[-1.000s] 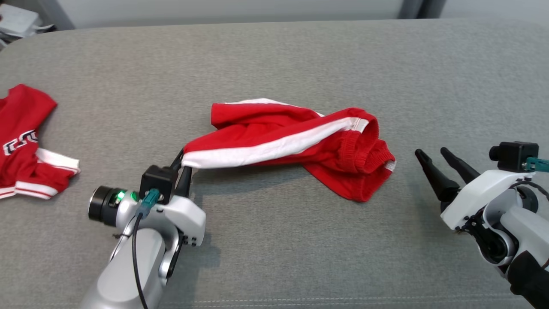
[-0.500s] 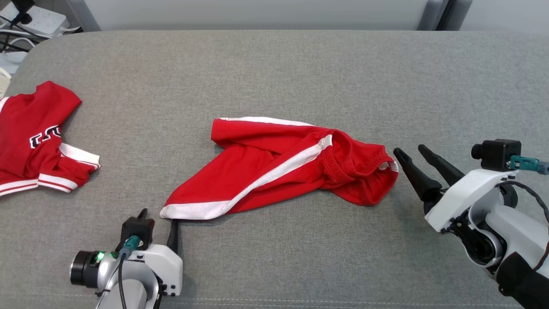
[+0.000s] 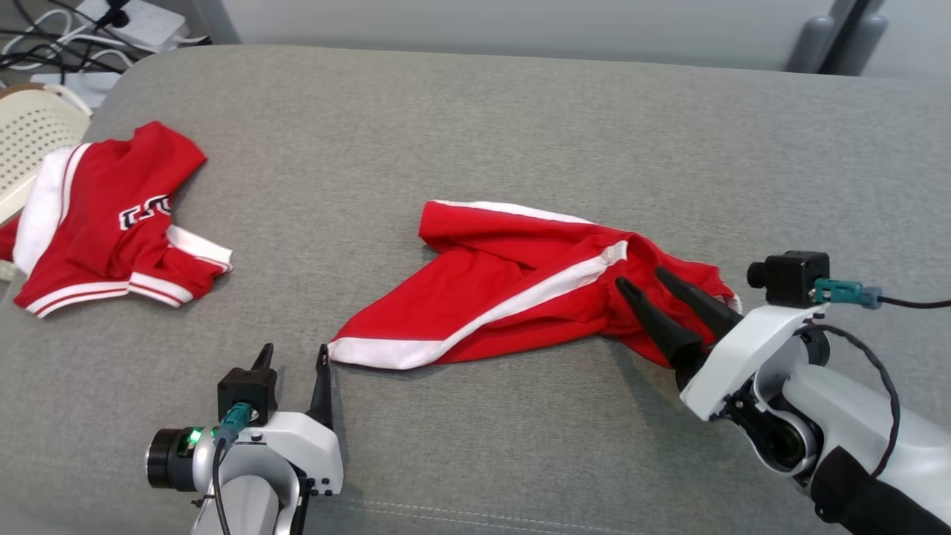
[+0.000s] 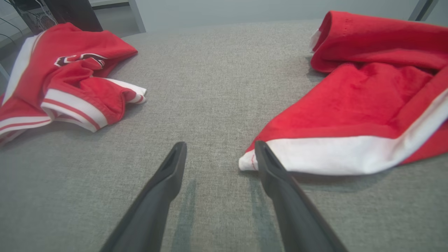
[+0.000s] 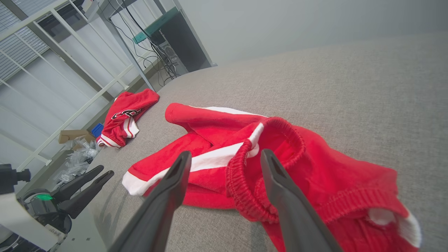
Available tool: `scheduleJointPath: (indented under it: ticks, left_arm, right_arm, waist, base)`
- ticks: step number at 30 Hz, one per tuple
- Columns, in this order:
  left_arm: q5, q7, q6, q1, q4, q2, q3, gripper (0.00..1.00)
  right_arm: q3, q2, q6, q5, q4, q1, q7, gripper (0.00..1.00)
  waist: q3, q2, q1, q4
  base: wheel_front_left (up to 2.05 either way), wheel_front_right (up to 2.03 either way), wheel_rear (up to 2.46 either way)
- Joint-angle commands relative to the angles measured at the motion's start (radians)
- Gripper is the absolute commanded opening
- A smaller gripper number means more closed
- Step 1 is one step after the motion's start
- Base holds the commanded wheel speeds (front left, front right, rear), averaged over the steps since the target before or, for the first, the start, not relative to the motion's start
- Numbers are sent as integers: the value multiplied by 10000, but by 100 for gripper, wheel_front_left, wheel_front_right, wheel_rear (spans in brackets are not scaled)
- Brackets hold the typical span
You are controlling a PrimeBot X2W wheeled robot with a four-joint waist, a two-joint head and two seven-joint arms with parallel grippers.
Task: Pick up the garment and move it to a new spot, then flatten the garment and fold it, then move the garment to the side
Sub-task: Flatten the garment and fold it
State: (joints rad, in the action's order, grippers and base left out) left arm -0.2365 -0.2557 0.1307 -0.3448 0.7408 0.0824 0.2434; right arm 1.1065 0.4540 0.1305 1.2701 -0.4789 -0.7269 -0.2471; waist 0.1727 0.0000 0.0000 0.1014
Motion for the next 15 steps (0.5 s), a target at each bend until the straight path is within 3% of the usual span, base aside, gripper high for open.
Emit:
scheduleJointPath:
  ticks: [1, 13, 14, 15]
  left_arm:
    - [94, -61, -132, 14, -362, 148, -394, 100]
    - [472, -61, -573, 276, -994, -270, -528, 100]
    - [487, -61, -594, 286, -1026, -280, -536, 100]
    - [499, -61, -615, 294, -1052, -289, -541, 100]
  right_arm:
    - [-91, -13, 2, 243, -84, -84, -135, 100]
    - [-273, -318, 2, 1350, -1370, -461, 145, 100]
    - [-268, -330, 2, 1394, -1427, -501, 169, 98]
    - [-268, -343, 2, 1432, -1478, -545, 181, 88]
  waist:
    - [38, 0, 0, 230]
    - [224, 0, 0, 922]
    - [246, 0, 0, 946]
    - [270, 0, 0, 971]
  base:
    - [0, 0, 0]
    - [0, 0, 0]
    - [0, 0, 0]
    - [0, 0, 0]
